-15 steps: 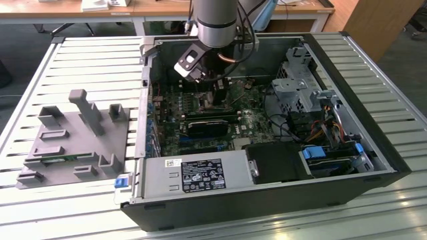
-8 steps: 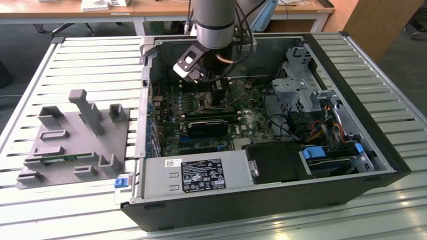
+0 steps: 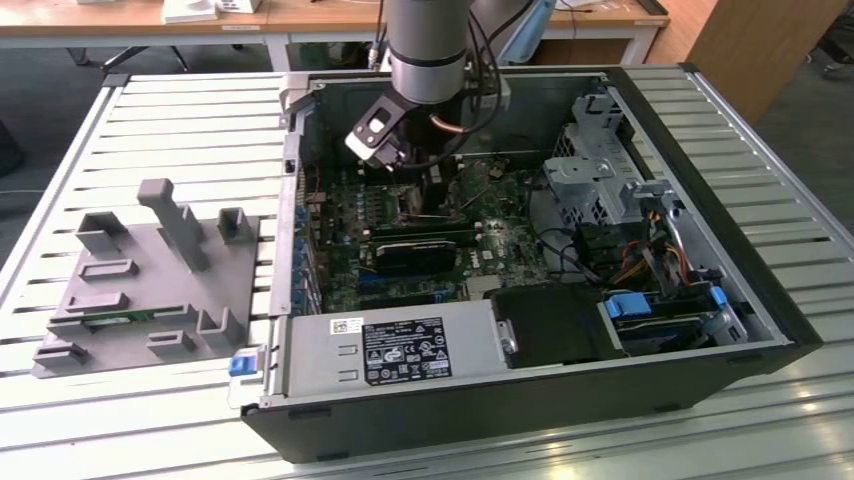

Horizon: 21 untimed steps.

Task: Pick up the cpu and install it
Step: 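Place the cpu into insertion slot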

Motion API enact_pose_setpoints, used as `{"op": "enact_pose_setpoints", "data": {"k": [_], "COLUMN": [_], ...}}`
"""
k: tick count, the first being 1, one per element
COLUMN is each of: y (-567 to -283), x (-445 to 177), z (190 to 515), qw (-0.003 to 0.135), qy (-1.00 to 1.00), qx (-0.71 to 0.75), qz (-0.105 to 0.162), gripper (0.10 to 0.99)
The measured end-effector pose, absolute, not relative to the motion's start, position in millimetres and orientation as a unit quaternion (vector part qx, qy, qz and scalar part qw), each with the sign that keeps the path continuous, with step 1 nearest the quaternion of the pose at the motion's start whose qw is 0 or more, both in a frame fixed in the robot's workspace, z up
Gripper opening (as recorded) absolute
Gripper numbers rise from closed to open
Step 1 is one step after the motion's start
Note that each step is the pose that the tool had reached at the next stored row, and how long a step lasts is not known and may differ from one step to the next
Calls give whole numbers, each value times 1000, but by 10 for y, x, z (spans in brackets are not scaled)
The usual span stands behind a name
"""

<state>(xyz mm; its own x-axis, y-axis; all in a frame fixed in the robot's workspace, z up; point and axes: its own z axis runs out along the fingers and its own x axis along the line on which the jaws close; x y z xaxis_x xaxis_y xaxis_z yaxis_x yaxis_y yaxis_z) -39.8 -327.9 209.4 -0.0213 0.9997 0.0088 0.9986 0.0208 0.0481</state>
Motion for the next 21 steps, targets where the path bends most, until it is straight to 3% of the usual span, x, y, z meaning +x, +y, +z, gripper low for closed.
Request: {"op": "enact_pose_setpoints", "data": {"k": [21], "y": [-3212], "x": [-411], "z": [1953], "qw": [14], "qy": [714], "qx": [700], "qz": [20], "gripper": [533]}}
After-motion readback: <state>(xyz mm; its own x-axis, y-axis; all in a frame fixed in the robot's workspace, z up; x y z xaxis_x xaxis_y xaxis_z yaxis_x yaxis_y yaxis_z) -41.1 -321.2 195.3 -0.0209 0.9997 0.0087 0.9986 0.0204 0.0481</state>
